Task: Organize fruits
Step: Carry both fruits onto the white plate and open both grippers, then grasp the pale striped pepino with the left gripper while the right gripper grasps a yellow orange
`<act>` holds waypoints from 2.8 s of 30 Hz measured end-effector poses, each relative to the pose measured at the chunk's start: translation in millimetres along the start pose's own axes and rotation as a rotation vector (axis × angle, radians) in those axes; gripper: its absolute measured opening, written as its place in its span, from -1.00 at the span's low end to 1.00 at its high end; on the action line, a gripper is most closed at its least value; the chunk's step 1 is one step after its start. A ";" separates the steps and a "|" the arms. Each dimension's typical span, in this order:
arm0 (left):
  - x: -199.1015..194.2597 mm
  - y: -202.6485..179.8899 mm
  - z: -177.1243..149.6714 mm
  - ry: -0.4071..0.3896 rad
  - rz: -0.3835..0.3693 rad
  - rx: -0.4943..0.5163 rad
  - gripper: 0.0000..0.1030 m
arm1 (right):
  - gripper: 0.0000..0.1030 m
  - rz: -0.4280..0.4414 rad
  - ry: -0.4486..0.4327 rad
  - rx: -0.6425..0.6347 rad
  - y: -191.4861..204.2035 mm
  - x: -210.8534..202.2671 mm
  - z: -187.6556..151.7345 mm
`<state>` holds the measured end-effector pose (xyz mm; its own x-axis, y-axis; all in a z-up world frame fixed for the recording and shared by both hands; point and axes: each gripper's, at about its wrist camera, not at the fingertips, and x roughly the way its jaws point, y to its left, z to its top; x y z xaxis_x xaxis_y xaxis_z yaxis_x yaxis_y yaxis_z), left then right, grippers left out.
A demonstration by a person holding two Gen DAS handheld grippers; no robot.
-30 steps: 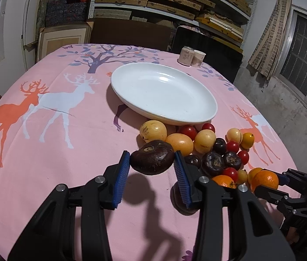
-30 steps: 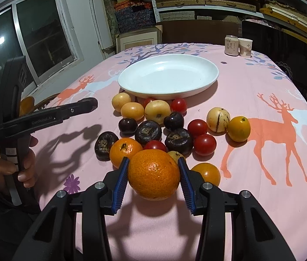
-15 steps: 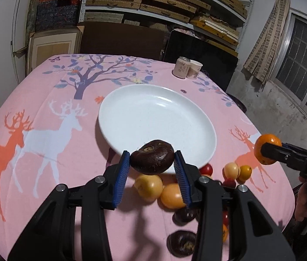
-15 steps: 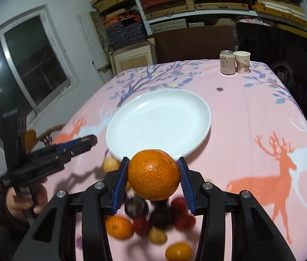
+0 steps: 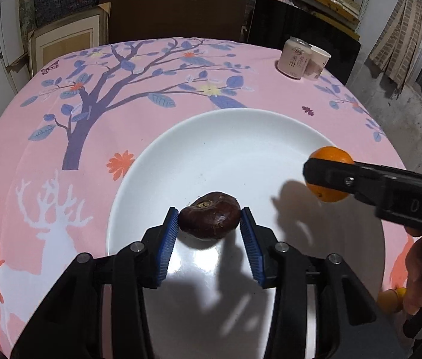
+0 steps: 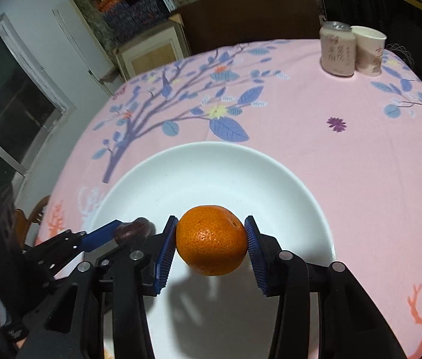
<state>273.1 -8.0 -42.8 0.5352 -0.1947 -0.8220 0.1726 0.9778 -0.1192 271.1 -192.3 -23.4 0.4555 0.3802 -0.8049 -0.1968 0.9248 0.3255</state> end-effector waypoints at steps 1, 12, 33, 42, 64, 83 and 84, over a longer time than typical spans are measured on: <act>1.4 -0.4 1.5 0.001 0.011 0.010 -0.11 | -0.10 -0.009 0.005 -0.002 1.9 6.5 1.8; -99.7 -5.7 -53.7 -0.206 0.039 0.092 0.76 | 0.31 -0.002 -0.181 -0.023 0.5 -94.2 -40.2; -88.2 -8.5 -154.6 -0.069 0.000 -0.070 0.58 | 0.42 0.038 -0.393 0.175 -57.4 -159.4 -221.6; -84.5 -24.8 -153.6 -0.099 -0.073 0.008 -0.20 | 0.42 -0.015 -0.431 0.142 -53.7 -182.0 -233.9; -135.2 -4.7 -166.9 -0.331 -0.126 -0.078 -0.20 | -0.19 -0.229 -0.177 0.052 -66.6 -123.7 -221.7; -134.1 -1.4 -166.5 -0.332 -0.118 -0.089 -0.20 | -0.27 -0.112 -0.251 0.024 -54.6 -146.7 -232.2; -134.4 -2.1 -166.6 -0.332 -0.115 -0.086 -0.20 | -0.27 -0.109 -0.257 0.020 -52.8 -150.4 -232.1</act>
<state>63.0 29.1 -24.8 0.7584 -0.3044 -0.5764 0.1846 0.9483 -0.2580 11.5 -300.7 -34.7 0.6788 0.2666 -0.6843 -0.1188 0.9594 0.2560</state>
